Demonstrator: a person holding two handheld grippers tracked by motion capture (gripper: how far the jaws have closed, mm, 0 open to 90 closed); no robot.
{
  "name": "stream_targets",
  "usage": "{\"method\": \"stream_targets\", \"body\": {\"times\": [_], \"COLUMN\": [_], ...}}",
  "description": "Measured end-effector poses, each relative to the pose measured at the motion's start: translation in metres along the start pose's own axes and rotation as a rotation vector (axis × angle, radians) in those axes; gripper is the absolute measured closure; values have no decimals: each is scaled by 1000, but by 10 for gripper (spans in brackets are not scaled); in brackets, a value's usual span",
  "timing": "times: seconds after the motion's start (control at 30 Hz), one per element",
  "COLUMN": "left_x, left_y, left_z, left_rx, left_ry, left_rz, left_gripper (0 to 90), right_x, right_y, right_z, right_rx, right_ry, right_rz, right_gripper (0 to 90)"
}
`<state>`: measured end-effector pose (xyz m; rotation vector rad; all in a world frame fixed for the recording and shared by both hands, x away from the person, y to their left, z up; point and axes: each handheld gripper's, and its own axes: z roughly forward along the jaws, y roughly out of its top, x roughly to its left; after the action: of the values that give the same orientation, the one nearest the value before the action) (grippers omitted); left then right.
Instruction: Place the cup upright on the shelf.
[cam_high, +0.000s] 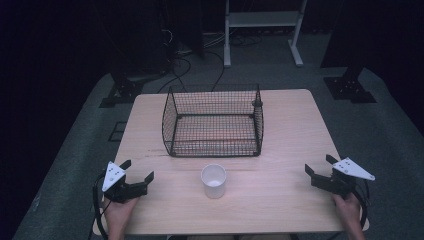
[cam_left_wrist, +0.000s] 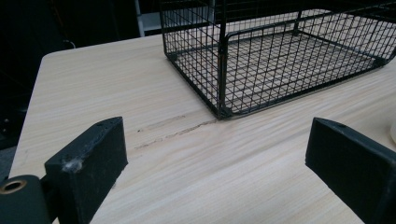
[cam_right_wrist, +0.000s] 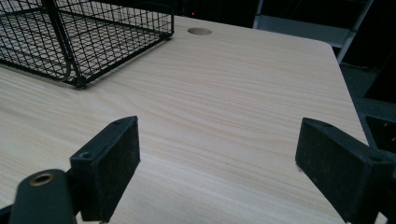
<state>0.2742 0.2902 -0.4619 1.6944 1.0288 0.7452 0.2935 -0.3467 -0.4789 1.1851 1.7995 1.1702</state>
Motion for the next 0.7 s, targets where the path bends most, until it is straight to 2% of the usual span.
{"method": "stream_targets", "body": {"times": [0.2,0.37,0.4,0.63,0.7], "left_x": [-2,-6,-10,-16,-19], "left_y": [1,3,5,10,11], "left_z": [2,2,3,6,7], "left_rx": [2,-9,-16,-16,-13], "left_ry": [-6,-35,-43,-72,-81], "left_rz": [8,20,33,45,60], "left_gripper": [47,47,47,33,32], "right_x": [0,0,0,0,0], "right_y": [0,0,0,0,0], "right_z": [0,0,0,0,0], "right_rx": [2,4,4,5,5], "right_ry": [-2,-5,-5,-7,-8], "right_rz": [-3,-3,-2,-5,-3], "right_gripper": [131,131,131,130,131]}}
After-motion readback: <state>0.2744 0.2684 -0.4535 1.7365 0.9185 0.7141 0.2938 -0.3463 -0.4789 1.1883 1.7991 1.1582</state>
